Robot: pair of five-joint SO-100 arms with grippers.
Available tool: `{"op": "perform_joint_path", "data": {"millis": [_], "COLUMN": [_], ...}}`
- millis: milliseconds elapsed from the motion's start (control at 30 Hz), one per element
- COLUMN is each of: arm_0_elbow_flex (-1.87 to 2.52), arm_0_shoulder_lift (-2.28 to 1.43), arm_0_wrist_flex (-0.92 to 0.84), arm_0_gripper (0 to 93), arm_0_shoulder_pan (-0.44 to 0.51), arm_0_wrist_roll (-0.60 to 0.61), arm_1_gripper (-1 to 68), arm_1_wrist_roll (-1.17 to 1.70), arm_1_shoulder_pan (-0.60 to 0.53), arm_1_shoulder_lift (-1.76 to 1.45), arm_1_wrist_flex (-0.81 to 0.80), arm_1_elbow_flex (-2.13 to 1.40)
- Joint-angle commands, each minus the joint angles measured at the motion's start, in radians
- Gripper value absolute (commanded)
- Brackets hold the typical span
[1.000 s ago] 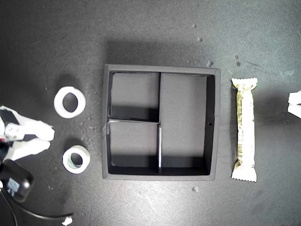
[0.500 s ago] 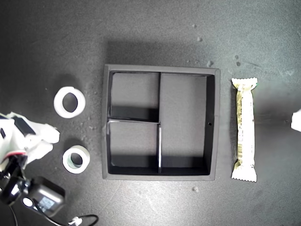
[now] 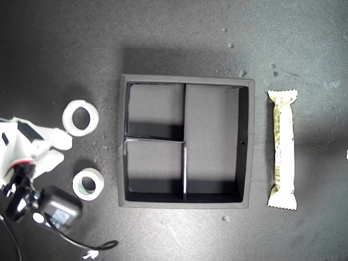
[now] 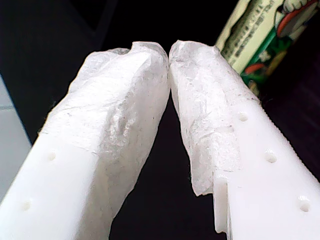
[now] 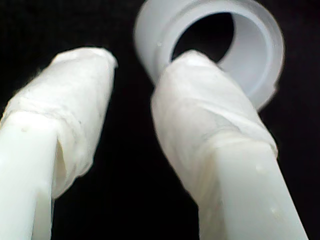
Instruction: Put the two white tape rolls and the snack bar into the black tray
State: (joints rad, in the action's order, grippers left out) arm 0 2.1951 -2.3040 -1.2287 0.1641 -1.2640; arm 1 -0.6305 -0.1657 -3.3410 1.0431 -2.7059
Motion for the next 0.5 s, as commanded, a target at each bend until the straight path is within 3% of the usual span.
{"op": "perform_joint_path", "data": {"millis": [0,233,467], "arm_0_elbow_flex": [0.009,0.046,0.051], "arm_0_shoulder_lift": [-0.020,0.023,0.138], "arm_0_wrist_flex": [0.035,0.098,0.141], "arm_0_gripper": [8.1,11.3,13.2], "arm_0_shoulder_pan": [-0.015,-0.041,-0.061], "arm_0_wrist_roll": [0.006,0.025,0.028], "arm_1_gripper": [0.2,0.8,2.5], "arm_1_wrist_roll": [0.031,0.048,0.086], "arm_1_shoulder_pan": [0.035,0.077,0.071], "arm_1_shoulder_lift": [0.006,0.054,0.437], "arm_1_wrist_flex": [0.023,0.061,0.060], "arm_1_elbow_flex": [0.080,0.196,0.448]}}
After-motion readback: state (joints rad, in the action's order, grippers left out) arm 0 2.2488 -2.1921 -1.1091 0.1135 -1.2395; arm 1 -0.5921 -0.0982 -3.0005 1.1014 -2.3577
